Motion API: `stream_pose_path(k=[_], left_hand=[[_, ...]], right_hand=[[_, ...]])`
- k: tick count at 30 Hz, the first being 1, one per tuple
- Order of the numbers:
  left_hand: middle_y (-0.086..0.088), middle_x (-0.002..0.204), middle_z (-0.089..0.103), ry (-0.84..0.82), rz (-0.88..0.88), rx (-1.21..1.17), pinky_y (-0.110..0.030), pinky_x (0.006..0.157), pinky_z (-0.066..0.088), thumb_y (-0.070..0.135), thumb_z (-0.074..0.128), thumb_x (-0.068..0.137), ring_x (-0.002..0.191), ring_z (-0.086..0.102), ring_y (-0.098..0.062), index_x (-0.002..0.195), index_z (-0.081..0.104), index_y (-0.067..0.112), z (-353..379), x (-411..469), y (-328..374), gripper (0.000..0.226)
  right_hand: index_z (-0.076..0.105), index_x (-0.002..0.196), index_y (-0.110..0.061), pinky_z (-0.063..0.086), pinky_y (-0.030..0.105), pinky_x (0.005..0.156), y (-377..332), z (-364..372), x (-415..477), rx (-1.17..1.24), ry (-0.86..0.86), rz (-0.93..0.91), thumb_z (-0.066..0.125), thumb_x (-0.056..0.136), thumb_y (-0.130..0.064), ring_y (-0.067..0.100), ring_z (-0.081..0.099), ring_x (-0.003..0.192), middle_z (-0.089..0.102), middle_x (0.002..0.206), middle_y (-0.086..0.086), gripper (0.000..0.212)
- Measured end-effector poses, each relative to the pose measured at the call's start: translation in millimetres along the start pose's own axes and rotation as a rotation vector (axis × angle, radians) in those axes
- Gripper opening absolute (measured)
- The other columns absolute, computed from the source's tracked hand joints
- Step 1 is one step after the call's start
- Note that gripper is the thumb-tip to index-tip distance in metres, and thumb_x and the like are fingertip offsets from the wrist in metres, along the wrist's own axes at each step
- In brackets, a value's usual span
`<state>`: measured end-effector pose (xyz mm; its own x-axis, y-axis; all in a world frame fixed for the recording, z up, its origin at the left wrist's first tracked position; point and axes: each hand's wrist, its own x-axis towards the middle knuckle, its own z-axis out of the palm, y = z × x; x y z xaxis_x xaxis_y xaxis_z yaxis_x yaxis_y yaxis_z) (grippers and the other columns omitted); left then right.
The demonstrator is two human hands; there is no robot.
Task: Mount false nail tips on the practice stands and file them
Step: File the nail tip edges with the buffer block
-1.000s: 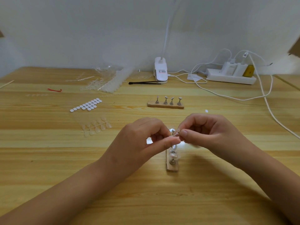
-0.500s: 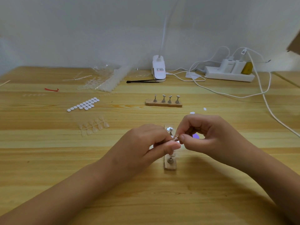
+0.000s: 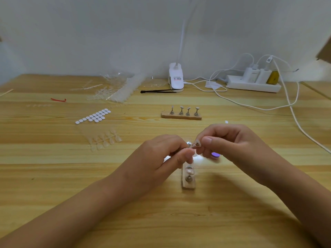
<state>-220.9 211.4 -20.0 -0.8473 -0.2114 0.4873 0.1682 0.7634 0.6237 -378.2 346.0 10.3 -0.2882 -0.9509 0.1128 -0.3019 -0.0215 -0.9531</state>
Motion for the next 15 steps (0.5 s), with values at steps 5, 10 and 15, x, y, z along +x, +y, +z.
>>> stream_pose_path(k=[5,10,15], left_hand=[[0.027,0.074,0.055,0.010,0.012,-0.013,-0.007,0.072,0.039,0.041,0.044,0.098,0.076,0.057,0.003,0.084,0.054,0.043,-0.4,1.2,0.1,0.016],[0.027,0.073,0.052,0.037,0.025,0.005,-0.009,0.070,0.039,0.040,0.046,0.098,0.074,0.056,0.002,0.084,0.056,0.038,-0.5,0.9,-0.6,0.018],[0.022,0.071,0.054,0.043,0.013,0.020,-0.012,0.068,0.041,0.041,0.047,0.097,0.072,0.056,-0.003,0.080,0.063,0.027,-0.4,0.7,-2.3,0.027]], right_hand=[[0.072,0.084,-0.006,0.044,0.015,0.058,1.5,2.6,0.0,0.091,-0.011,-0.027,0.071,0.075,-0.022,0.002,0.059,0.062,0.069,0.072,-0.002,0.018],[0.069,0.085,-0.007,0.044,0.008,0.056,1.2,5.1,-0.7,0.075,-0.013,-0.042,0.071,0.075,-0.022,-0.001,0.059,0.060,0.067,0.070,-0.007,0.018],[0.071,0.084,-0.009,0.042,0.020,0.056,0.9,5.7,0.9,0.070,0.065,-0.017,0.069,0.075,-0.028,0.006,0.055,0.062,0.066,0.069,-0.003,0.021]])
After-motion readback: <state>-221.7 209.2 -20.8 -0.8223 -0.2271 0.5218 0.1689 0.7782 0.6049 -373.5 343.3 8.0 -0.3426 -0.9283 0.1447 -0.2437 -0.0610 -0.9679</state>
